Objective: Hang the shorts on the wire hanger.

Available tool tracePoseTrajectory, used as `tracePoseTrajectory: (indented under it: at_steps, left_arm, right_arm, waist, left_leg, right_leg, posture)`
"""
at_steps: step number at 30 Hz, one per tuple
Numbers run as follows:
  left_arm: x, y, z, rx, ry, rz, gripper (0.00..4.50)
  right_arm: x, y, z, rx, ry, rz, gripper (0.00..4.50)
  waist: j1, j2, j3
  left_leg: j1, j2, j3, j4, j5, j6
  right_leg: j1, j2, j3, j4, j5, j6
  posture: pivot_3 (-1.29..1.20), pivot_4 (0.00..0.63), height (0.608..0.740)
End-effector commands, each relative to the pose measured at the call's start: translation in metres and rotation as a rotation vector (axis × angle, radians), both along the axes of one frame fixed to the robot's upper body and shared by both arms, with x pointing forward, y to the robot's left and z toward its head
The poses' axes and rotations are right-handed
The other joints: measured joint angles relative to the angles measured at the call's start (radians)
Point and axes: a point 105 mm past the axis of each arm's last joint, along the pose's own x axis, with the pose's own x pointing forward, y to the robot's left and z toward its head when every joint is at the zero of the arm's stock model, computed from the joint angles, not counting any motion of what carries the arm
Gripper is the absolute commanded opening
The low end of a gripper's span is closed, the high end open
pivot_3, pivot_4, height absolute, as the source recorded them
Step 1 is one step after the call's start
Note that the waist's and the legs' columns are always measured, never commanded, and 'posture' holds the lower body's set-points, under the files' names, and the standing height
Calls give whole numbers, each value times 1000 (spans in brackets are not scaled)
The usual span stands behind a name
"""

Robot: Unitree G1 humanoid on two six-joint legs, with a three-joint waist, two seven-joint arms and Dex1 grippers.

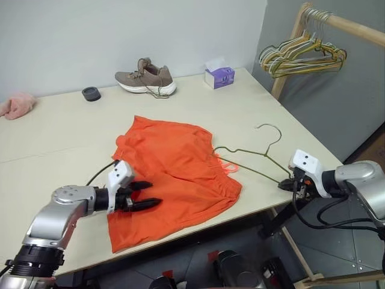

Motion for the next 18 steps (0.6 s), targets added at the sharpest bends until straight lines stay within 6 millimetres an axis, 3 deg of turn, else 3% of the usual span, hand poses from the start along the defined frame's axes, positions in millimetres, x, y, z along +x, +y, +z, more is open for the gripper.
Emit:
tracePoseTrajectory:
  at_steps: [1,5,12,18]
  left_arm:
    - [-14,2,-10,58,7,-71,3726]
    - [-23,6,-18,79,18,-81,3726]
    - [-27,3,-17,64,12,-78,3726]
    - [-18,-1,-3,-3,-29,-39,3726]
  right_arm:
    - [1,-9,3,-18,-7,-30,0]
    - [-8,-5,1,12,59,6,0]
    - [-18,14,19,95,90,107,0]
    - [-26,24,24,127,136,140,0]
  waist:
    - [-4,0,0]
    - [-13,1,0]
    - [-13,1,0]
    - [-9,0,0]
  left_leg:
    - [0,0,0,0,-1,0]
    - [3,1,1,-2,-1,1]
    - [4,1,2,-3,-1,1]
    - [4,1,2,-4,-1,1]
  right_leg:
    - [0,0,0,0,0,0]
    - [1,0,1,0,-1,-1]
    - [1,0,1,0,-1,-2]
    - [1,0,1,0,-2,-3]
  posture:
    - [-288,79,740]
    - [-279,79,740]
    - [-269,80,740]
    - [-266,82,740]
